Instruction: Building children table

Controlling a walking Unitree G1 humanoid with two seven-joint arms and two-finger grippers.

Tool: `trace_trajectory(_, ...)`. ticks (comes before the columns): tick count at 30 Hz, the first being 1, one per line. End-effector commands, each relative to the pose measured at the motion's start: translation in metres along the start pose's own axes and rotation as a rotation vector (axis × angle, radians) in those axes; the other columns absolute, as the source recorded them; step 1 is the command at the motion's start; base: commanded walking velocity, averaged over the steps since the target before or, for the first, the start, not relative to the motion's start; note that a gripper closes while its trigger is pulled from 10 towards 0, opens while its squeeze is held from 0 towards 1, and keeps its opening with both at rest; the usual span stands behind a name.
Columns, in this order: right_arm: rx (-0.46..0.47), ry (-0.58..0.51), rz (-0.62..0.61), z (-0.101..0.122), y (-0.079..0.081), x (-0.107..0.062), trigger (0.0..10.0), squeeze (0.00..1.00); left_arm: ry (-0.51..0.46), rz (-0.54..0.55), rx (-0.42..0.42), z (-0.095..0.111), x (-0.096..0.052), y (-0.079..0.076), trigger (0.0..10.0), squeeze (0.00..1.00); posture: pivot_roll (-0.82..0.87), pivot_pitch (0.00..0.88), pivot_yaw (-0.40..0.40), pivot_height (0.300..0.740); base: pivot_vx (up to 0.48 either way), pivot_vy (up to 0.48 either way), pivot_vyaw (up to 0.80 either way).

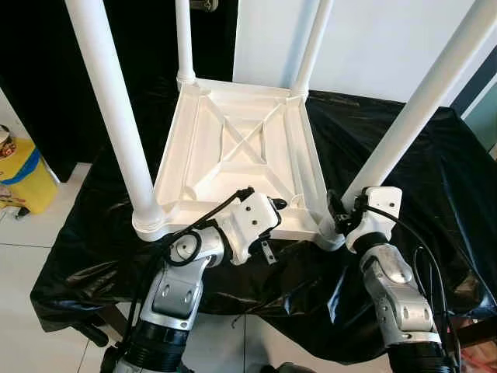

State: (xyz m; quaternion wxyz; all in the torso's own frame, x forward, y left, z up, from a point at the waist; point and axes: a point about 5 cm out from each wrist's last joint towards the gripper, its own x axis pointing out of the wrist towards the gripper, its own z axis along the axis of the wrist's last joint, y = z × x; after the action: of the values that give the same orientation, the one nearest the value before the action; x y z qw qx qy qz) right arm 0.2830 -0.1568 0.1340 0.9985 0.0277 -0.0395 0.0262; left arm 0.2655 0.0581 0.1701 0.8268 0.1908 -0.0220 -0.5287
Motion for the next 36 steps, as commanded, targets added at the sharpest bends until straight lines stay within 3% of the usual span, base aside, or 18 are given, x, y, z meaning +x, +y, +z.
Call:
trace_trajectory(1,-0.017,-0.006,-0.015,0.002,0.003,0.000,10.0,0.00,0.010,0.184,-0.002,-0.001,-0.001,0.007,10.0,0.00,0.08,0.035,-0.161,0.740,0.000,0.000,0.00)
trace_trajectory(16,-0.024,-0.032,-0.056,0.007,0.011,0.001,10.0,0.00,0.028,0.201,-0.008,-0.005,-0.002,0.006,10.0,0.00,0.06,0.050,-0.149,0.740,0.000,0.000,0.00)
trace_trajectory(17,-0.026,-0.037,-0.052,0.008,0.012,0.002,10.0,0.26,0.028,0.202,-0.007,-0.005,-0.002,0.007,10.0,0.00,0.06,0.050,-0.149,0.740,0.000,0.000,0.00)
trace_trajectory(18,-0.022,-0.046,-0.047,0.009,0.013,0.002,10.0,1.00,0.029,0.204,-0.006,-0.005,-0.001,0.007,10.0,0.00,0.06,0.050,-0.149,0.740,0.000,0.000,0.00)
trace_trajectory(27,-0.016,-0.080,0.014,0.016,0.014,0.002,10.0,1.00,0.032,0.219,0.005,-0.005,-0.003,0.009,10.0,0.00,0.06,0.049,-0.154,0.740,0.000,0.000,0.00)
trace_trajectory(36,-0.054,-0.076,0.113,0.015,-0.001,-0.001,10.0,1.00,0.043,0.236,0.008,-0.008,-0.006,0.012,10.0,0.00,0.06,0.045,-0.157,0.740,0.000,0.000,0.00)
